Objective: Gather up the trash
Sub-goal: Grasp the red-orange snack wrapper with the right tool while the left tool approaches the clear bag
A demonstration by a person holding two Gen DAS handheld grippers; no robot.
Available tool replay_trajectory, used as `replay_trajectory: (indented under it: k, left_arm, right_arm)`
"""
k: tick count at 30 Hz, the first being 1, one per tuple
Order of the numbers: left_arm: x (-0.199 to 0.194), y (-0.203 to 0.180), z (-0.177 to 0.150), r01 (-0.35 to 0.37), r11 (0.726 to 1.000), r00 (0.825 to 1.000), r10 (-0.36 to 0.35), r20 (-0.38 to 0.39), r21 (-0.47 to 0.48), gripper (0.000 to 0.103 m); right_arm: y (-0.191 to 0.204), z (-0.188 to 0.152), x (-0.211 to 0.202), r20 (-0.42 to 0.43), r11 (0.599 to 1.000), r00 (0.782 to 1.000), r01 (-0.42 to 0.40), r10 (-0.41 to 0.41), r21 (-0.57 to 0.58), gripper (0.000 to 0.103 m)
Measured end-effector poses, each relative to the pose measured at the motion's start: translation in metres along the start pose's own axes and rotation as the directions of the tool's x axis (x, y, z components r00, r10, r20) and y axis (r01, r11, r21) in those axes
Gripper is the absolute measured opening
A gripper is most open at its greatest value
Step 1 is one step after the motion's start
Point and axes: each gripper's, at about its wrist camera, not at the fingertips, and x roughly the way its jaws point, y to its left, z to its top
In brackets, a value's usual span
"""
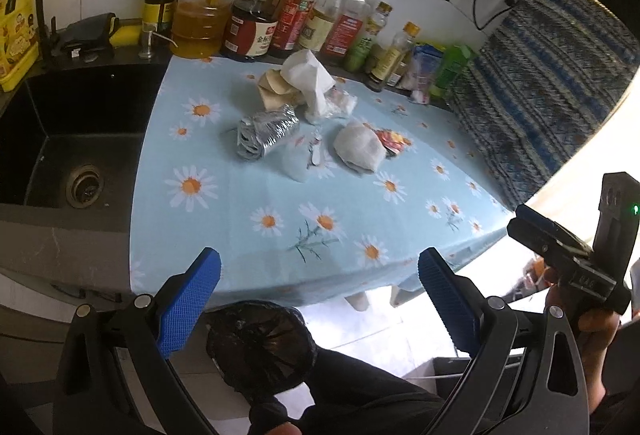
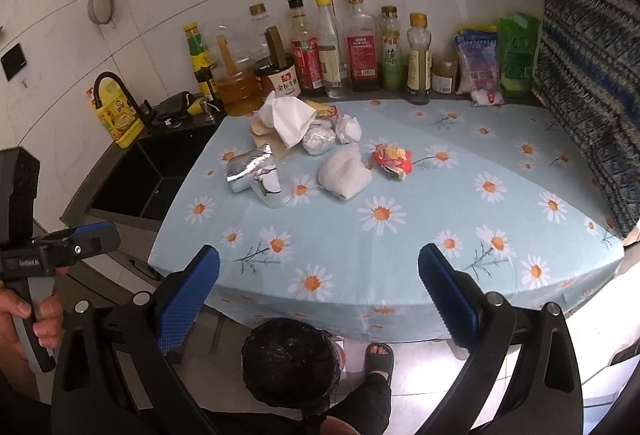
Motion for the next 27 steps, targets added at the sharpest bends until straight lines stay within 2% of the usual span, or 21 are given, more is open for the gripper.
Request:
replay_trajectory:
  k: [3, 9, 15, 27]
  left_arm:
    - [0.013, -0.003, 0.01, -0.021, 1.0, 1.0, 0.022, 0.007, -0.017, 0.096]
    - [0.047, -0.005, 0.031, -0.043, 0.998, 0.999, 0.042, -0.032, -0.055, 0.096]
    - [0.079, -0.004, 0.049, -0.08, 0.991, 0.996, 0.075, -0.053, -0.105, 0.095]
    - [0.152, -0.009, 0.07, -0.124, 0.98, 0.985, 0.102, -0.141, -0.156, 0.095]
  right_arm:
    - [-0.021, 0.015, 0.021, -0.039, 1.0, 0.999, -0.017, 0.018, 0.016, 0.098]
    - [-0.062, 0.041, 0.062, -0.113, 0.998, 0.992, -0.049, 0.053, 0.033, 0.098]
    - [-0.096, 0.069, 0.108, -0.179, 0.996, 0.98, -0.085, 0.085, 0.006, 0.09]
    - [-0.128, 0.1, 0.184, -0.297, 0.988, 0.949, -0.135, 0.106, -0.078, 0.082]
